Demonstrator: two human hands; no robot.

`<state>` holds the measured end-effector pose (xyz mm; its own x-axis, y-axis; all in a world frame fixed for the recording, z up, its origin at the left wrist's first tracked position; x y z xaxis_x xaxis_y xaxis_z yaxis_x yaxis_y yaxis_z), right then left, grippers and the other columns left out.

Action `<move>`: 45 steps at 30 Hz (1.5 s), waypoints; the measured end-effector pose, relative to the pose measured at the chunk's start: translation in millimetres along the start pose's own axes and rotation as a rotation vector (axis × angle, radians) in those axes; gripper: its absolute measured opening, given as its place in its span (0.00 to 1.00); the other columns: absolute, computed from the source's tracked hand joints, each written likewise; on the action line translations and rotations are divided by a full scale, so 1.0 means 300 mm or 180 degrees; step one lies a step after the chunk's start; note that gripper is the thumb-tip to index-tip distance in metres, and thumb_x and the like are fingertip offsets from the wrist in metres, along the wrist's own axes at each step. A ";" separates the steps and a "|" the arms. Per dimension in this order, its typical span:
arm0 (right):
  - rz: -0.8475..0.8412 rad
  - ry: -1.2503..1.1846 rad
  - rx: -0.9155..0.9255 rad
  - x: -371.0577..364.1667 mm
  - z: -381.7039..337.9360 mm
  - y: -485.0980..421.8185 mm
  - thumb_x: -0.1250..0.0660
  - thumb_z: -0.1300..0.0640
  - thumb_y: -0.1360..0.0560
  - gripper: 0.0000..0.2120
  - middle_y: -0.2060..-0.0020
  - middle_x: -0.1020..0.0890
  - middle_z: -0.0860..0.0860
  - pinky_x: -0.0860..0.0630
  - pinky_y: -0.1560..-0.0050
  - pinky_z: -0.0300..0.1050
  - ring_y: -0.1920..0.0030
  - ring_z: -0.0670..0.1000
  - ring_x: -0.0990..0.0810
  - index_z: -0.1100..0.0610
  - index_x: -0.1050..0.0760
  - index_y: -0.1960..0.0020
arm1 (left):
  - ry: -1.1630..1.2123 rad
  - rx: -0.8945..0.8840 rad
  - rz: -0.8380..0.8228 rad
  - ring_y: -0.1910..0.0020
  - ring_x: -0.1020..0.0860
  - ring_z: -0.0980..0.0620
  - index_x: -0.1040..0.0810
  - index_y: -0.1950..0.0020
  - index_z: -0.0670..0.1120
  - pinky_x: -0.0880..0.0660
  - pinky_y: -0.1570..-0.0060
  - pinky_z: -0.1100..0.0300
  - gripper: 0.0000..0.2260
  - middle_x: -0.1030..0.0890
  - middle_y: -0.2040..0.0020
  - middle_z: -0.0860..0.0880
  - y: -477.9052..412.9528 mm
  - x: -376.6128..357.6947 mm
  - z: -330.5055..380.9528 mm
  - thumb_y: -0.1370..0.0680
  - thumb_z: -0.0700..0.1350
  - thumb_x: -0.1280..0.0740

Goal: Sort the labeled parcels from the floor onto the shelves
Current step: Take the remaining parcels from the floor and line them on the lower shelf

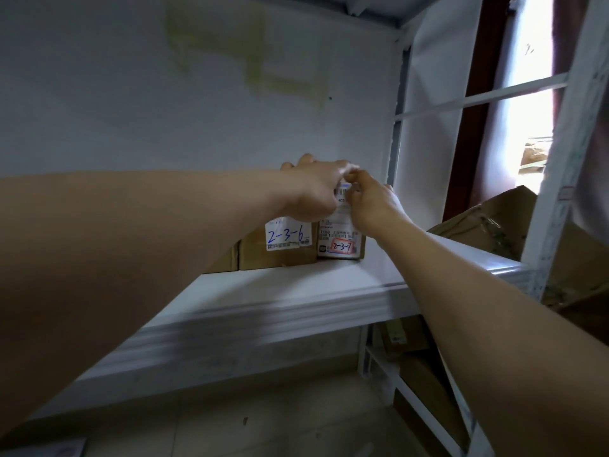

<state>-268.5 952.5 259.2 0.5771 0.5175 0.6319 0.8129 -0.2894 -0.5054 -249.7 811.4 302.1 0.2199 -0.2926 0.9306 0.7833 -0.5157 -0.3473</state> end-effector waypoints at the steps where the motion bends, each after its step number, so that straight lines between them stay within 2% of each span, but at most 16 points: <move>1: -0.0031 0.0026 -0.0037 0.000 -0.001 0.000 0.45 0.52 0.16 0.18 0.34 0.28 0.59 0.17 0.50 0.56 0.54 0.59 0.19 0.43 0.34 0.27 | 0.0018 0.0014 0.0018 0.28 0.39 0.36 0.46 0.21 0.64 0.40 0.30 0.43 0.36 0.38 0.25 0.41 0.003 0.008 -0.008 0.23 0.37 0.39; 4: -0.0126 0.0183 -0.0152 0.000 -0.007 0.010 0.43 0.54 0.17 0.21 0.32 0.30 0.61 0.18 0.49 0.54 0.52 0.59 0.19 0.42 0.38 0.25 | 0.0139 0.0049 0.0102 0.26 0.41 0.37 0.45 0.22 0.64 0.42 0.29 0.43 0.35 0.39 0.23 0.43 0.030 0.039 -0.036 0.23 0.37 0.40; 7: -0.0182 0.0383 -0.0176 -0.005 -0.025 0.029 0.40 0.62 0.19 0.30 0.30 0.31 0.64 0.19 0.47 0.55 0.49 0.60 0.19 0.42 0.43 0.23 | 0.0172 0.0023 0.0181 0.25 0.42 0.40 0.44 0.22 0.62 0.43 0.29 0.41 0.36 0.35 0.24 0.45 0.062 0.060 -0.077 0.24 0.37 0.39; 8: -0.0145 0.0492 -0.0208 -0.003 -0.035 0.040 0.39 0.65 0.21 0.33 0.30 0.34 0.64 0.19 0.45 0.56 0.45 0.62 0.21 0.42 0.45 0.23 | 0.0193 0.0044 0.0195 0.25 0.41 0.40 0.44 0.22 0.62 0.42 0.30 0.41 0.36 0.34 0.25 0.46 0.076 0.066 -0.094 0.25 0.37 0.38; 10: 0.0008 0.0778 -0.0229 0.002 -0.057 0.063 0.37 0.68 0.23 0.37 0.27 0.39 0.62 0.24 0.38 0.59 0.31 0.65 0.31 0.42 0.45 0.22 | 0.0246 0.0088 0.0235 0.27 0.40 0.42 0.43 0.22 0.62 0.41 0.32 0.43 0.36 0.32 0.27 0.48 0.107 0.078 -0.128 0.26 0.35 0.40; 12: 0.0218 0.1129 0.0049 0.004 -0.080 0.072 0.33 0.67 0.25 0.39 0.25 0.40 0.58 0.31 0.32 0.60 0.25 0.62 0.39 0.46 0.43 0.21 | 0.0262 0.0120 0.0289 0.27 0.40 0.43 0.42 0.22 0.62 0.40 0.33 0.45 0.37 0.30 0.28 0.51 0.133 0.092 -0.155 0.26 0.34 0.41; 15: 0.0231 0.1300 0.0451 -0.014 -0.108 0.061 0.31 0.67 0.26 0.37 0.26 0.34 0.56 0.33 0.30 0.57 0.27 0.58 0.36 0.53 0.41 0.22 | 0.0287 0.0170 0.0324 0.28 0.39 0.43 0.42 0.23 0.61 0.40 0.32 0.44 0.38 0.29 0.29 0.52 0.158 0.110 -0.183 0.27 0.32 0.41; 17: 0.0098 0.1199 0.0459 -0.032 -0.121 0.057 0.32 0.67 0.25 0.35 0.29 0.31 0.58 0.32 0.31 0.55 0.29 0.59 0.33 0.56 0.40 0.22 | 0.0296 0.0195 0.0317 0.28 0.39 0.43 0.42 0.23 0.61 0.41 0.32 0.44 0.38 0.28 0.30 0.52 0.167 0.113 -0.190 0.27 0.32 0.41; 19: 0.0060 0.1197 0.0411 -0.036 -0.118 0.058 0.32 0.68 0.25 0.34 0.29 0.32 0.59 0.32 0.31 0.55 0.29 0.60 0.34 0.57 0.40 0.23 | 0.0289 0.0180 0.0312 0.28 0.40 0.44 0.42 0.22 0.60 0.41 0.32 0.44 0.38 0.28 0.30 0.52 0.172 0.114 -0.188 0.27 0.31 0.41; 22: 0.0099 0.1201 0.0378 -0.018 -0.084 0.051 0.33 0.67 0.25 0.33 0.31 0.35 0.59 0.29 0.33 0.56 0.31 0.60 0.35 0.55 0.37 0.24 | 0.0245 0.0159 0.0303 0.28 0.39 0.45 0.42 0.22 0.60 0.41 0.32 0.45 0.38 0.27 0.30 0.53 0.170 0.114 -0.180 0.26 0.31 0.41; 28: -0.0086 0.1015 0.0688 0.001 -0.058 0.028 0.36 0.64 0.22 0.25 0.35 0.33 0.57 0.28 0.38 0.54 0.34 0.59 0.33 0.48 0.33 0.28 | 0.0246 0.0179 0.0265 0.28 0.38 0.45 0.42 0.22 0.60 0.41 0.30 0.44 0.38 0.27 0.30 0.53 0.147 0.096 -0.175 0.26 0.31 0.40; 31: -0.0017 0.1033 0.0721 -0.007 -0.066 0.028 0.36 0.64 0.22 0.24 0.34 0.32 0.57 0.29 0.41 0.52 0.34 0.58 0.33 0.49 0.33 0.29 | 0.0243 0.0180 0.0231 0.29 0.35 0.45 0.42 0.23 0.61 0.40 0.29 0.44 0.38 0.28 0.30 0.53 0.141 0.082 -0.169 0.27 0.31 0.40; 34: 0.0057 0.1078 0.0656 -0.017 -0.068 0.030 0.36 0.63 0.21 0.24 0.34 0.33 0.57 0.29 0.43 0.51 0.34 0.58 0.33 0.49 0.33 0.28 | 0.0191 0.0148 0.0233 0.29 0.37 0.46 0.42 0.23 0.61 0.40 0.31 0.44 0.38 0.27 0.30 0.53 0.134 0.077 -0.173 0.26 0.31 0.39; 39: -0.0001 0.1056 0.0543 -0.019 -0.077 0.043 0.34 0.64 0.23 0.29 0.29 0.36 0.57 0.27 0.39 0.56 0.29 0.59 0.36 0.46 0.36 0.26 | 0.0190 0.0080 0.0267 0.27 0.41 0.45 0.43 0.22 0.60 0.41 0.31 0.44 0.37 0.27 0.30 0.53 0.147 0.082 -0.198 0.26 0.31 0.40; 42: 0.0253 0.0973 0.0503 -0.014 -0.104 0.079 0.33 0.67 0.25 0.33 0.26 0.41 0.57 0.27 0.39 0.58 0.25 0.60 0.42 0.46 0.36 0.25 | 0.0122 0.0063 0.0317 0.27 0.40 0.46 0.42 0.22 0.59 0.41 0.32 0.44 0.36 0.26 0.31 0.53 0.168 0.092 -0.215 0.25 0.32 0.40; 45: 0.0719 0.0749 0.0720 -0.027 -0.180 0.138 0.34 0.63 0.22 0.23 0.32 0.35 0.58 0.30 0.46 0.49 0.30 0.59 0.37 0.51 0.32 0.29 | 0.0075 0.0094 0.0438 0.29 0.37 0.47 0.38 0.24 0.58 0.41 0.32 0.45 0.35 0.25 0.33 0.53 0.212 0.123 -0.231 0.26 0.32 0.40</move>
<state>-235.2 892.8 264.9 0.7629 0.2549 0.5941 0.6408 -0.1765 -0.7471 -232.2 712.0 306.3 0.3131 -0.3780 0.8713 0.7634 -0.4456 -0.4676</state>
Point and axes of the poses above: each hand's wrist, its own y-axis away from the middle knuckle, its own x-axis out of the back of the hand, z = x × y, the point moved 1 cm from there along -y, towards the middle knuckle
